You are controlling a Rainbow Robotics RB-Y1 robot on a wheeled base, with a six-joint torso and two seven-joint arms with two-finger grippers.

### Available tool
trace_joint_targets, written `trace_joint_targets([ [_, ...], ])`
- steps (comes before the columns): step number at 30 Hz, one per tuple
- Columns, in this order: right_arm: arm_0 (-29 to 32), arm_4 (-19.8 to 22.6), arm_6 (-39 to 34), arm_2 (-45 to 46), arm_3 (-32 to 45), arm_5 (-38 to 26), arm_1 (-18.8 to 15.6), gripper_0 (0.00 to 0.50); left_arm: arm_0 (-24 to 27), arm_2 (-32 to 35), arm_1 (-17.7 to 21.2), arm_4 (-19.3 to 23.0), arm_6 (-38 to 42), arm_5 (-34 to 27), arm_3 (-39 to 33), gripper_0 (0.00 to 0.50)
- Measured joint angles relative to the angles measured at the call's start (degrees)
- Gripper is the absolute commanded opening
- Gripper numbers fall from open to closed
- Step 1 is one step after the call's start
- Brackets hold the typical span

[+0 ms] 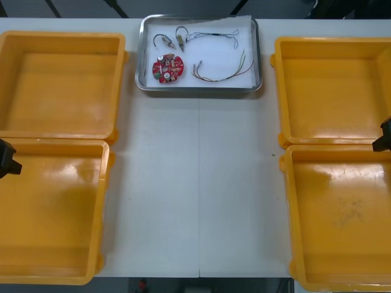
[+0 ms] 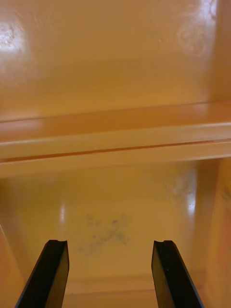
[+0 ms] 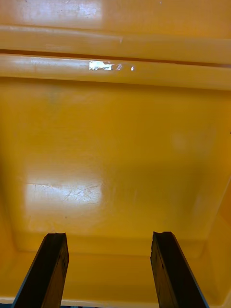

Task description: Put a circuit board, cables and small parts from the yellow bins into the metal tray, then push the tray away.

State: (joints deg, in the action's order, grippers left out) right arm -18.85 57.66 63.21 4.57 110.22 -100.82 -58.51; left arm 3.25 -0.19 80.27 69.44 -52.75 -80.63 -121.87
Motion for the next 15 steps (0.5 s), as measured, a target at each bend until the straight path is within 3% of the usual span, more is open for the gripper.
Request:
trace_joint_targets([
  [15, 2.1, 0.1, 0.0, 0.0, 0.0, 0.0, 1.3, 0.5, 0.0, 0.0, 0.0, 0.0, 0.0, 0.0, 0.0, 0.5],
])
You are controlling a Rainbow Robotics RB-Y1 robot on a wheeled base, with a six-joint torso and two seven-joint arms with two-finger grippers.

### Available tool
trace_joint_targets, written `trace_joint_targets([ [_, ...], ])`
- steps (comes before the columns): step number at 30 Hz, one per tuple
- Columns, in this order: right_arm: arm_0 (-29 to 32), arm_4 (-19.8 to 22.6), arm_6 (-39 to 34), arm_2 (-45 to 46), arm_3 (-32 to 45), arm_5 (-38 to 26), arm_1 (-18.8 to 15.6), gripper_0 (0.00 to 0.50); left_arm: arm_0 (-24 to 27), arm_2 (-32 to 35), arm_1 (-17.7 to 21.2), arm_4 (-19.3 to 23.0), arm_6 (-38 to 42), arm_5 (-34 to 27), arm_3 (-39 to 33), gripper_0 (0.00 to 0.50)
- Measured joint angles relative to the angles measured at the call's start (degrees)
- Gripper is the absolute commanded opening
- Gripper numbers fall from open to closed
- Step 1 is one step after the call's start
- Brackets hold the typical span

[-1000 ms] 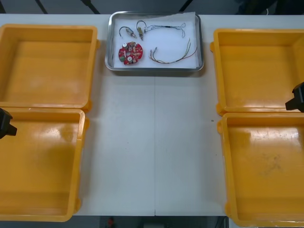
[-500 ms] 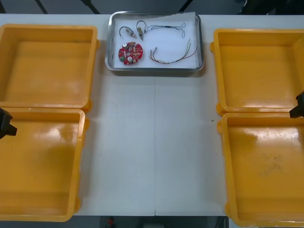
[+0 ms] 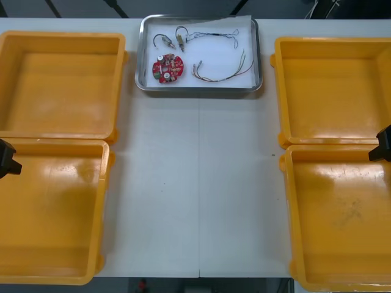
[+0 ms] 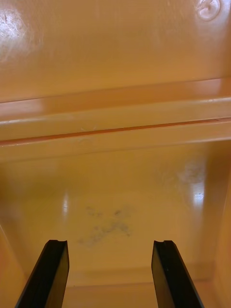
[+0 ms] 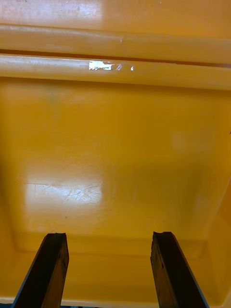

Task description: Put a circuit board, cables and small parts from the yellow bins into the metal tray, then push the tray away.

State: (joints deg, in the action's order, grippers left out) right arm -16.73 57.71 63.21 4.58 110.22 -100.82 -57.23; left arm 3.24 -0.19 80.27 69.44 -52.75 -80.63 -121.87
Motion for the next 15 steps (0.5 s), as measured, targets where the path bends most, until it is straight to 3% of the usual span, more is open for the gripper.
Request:
trace_joint_targets([
  [15, 0.0, 0.0, 0.0, 0.0, 0.0, 0.0, 0.0, 0.5, 0.0, 0.0, 0.0, 0.0, 0.0, 0.0, 0.0, 0.5],
])
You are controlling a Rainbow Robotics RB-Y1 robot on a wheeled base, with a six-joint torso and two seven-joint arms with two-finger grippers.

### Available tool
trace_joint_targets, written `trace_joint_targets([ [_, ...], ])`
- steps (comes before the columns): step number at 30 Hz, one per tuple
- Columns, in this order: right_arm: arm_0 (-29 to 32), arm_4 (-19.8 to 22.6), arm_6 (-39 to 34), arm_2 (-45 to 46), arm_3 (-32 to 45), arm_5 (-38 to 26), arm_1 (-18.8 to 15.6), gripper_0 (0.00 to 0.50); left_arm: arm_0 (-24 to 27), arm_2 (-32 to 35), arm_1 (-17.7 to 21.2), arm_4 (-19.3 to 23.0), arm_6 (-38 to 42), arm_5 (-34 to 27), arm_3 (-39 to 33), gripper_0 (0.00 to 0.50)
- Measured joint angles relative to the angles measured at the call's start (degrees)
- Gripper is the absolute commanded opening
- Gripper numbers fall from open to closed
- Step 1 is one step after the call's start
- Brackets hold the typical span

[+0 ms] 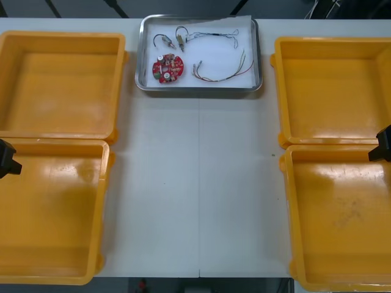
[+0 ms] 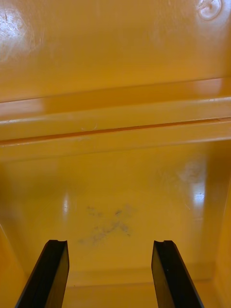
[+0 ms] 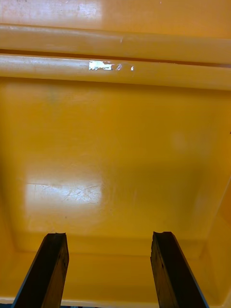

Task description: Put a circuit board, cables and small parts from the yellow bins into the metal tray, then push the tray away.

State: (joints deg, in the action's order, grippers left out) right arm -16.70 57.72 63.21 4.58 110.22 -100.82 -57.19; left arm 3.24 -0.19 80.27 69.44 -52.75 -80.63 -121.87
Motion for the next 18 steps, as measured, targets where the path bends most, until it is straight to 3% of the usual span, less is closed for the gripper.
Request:
trace_joint_targets([
  [18, 0.0, 0.0, 0.0, 0.0, 0.0, 0.0, 0.0, 0.5, 0.0, 0.0, 0.0, 0.0, 0.0, 0.0, 0.0, 0.5],
])
